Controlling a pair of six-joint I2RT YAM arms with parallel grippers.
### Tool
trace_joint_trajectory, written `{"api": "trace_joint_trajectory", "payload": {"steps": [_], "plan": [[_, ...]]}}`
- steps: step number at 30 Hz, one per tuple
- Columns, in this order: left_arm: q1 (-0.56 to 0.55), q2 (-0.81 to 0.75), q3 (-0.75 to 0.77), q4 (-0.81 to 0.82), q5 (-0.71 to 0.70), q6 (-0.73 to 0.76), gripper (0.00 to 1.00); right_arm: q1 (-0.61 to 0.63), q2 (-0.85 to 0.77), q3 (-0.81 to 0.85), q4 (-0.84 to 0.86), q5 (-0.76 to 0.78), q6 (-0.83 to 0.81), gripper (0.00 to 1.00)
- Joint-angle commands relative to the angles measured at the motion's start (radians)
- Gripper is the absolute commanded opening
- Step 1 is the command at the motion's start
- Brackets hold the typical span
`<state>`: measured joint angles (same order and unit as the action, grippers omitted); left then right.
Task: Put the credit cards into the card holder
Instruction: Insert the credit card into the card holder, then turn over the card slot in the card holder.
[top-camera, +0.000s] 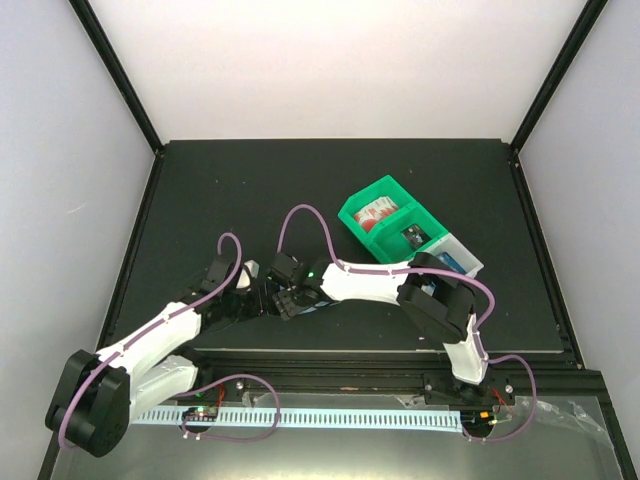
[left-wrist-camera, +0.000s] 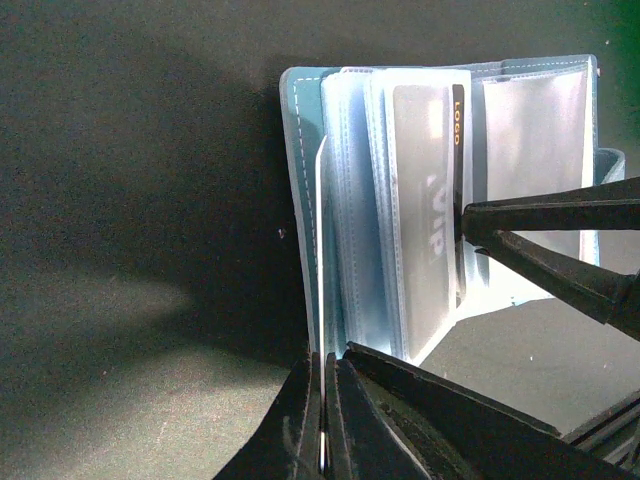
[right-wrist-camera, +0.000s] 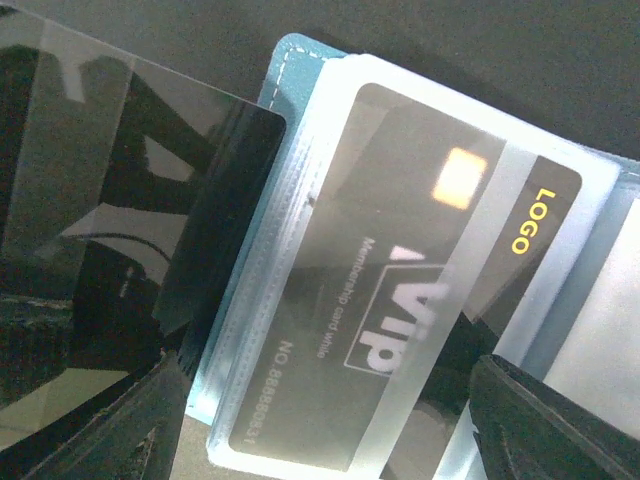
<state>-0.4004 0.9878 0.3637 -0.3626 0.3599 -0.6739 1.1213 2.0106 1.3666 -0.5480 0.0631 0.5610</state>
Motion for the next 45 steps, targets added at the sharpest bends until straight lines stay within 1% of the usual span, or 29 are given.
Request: {"api": "trace_joint_trajectory", "payload": {"steps": [1, 9, 25, 28, 32, 34, 38, 45], "plan": [[0.005, -0.011, -0.012, -0.01, -0.007, -0.007, 0.01, 0.013, 0.05, 0.015, -0.027, 0.069, -0.014, 0.79], [0.005, -0.009, -0.016, -0.011, -0.013, -0.008, 0.02, 0.017, 0.014, -0.009, -0.001, 0.078, 0.012, 0.74], [0.005, -0.011, -0.017, -0.011, -0.014, -0.006, 0.02, -0.006, -0.045, -0.069, 0.065, -0.008, 0.06, 0.73], [0.005, -0.013, -0.017, -0.011, -0.014, -0.006, 0.02, -0.008, -0.038, -0.066, 0.058, -0.004, 0.064, 0.69], [0.006, -0.015, -0.017, -0.013, -0.016, -0.007, 0.02, -0.008, -0.021, -0.051, 0.029, 0.031, 0.071, 0.63], [0.005, -0.015, -0.017, -0.014, -0.017, -0.008, 0.02, -0.009, -0.018, -0.044, 0.007, 0.055, 0.074, 0.61], [0.005, -0.015, -0.016, -0.017, -0.021, -0.009, 0.01, -0.009, -0.025, -0.039, -0.015, 0.107, 0.081, 0.6], [0.005, -0.011, -0.016, -0.023, -0.035, -0.008, 0.01, -0.009, -0.056, -0.048, -0.021, 0.151, 0.105, 0.59]]}}
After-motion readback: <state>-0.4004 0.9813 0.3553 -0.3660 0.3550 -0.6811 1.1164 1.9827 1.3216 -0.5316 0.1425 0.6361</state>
